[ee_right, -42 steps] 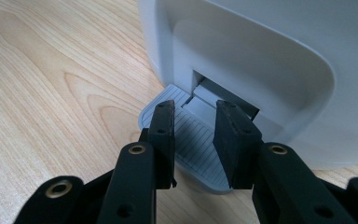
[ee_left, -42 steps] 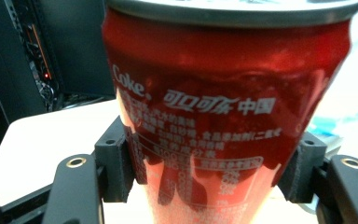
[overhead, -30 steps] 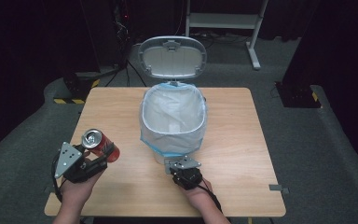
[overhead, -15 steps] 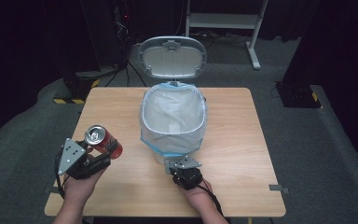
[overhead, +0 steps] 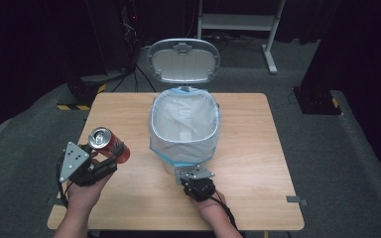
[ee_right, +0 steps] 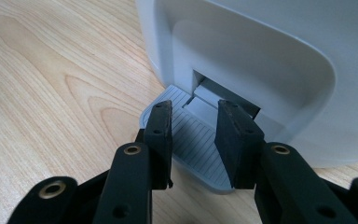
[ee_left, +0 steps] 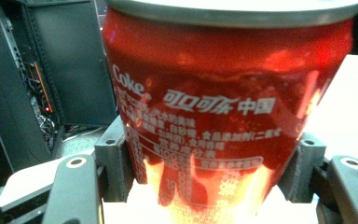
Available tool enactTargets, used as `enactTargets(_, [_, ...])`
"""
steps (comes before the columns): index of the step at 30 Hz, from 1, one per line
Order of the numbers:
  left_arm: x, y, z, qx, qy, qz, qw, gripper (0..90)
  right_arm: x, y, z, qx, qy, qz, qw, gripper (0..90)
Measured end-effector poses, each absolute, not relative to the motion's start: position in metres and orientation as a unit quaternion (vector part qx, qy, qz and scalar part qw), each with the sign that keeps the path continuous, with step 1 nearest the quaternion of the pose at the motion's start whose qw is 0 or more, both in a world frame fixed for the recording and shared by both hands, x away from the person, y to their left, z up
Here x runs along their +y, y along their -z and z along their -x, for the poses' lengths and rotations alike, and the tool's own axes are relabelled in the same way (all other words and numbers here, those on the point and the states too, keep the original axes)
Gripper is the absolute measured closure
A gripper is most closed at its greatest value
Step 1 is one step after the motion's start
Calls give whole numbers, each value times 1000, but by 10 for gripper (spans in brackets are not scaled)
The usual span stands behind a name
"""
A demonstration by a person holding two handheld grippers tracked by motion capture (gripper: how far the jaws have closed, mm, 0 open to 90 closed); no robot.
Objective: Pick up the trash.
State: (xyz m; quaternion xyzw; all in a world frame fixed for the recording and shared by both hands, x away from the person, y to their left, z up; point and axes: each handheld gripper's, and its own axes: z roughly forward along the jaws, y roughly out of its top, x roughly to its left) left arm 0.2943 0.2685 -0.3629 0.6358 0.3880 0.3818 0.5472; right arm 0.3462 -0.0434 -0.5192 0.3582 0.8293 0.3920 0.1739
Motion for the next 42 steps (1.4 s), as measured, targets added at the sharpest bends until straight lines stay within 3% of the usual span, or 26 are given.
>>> enactTargets(30, [254,311,-321,355,-413,-616,569,341,-44,519,-346,829,-393,-358,174,662])
enactTargets(42, [248,296,-337,349,-398,-607,593,341,-44,519,-346,829,-393,-358,174,662])
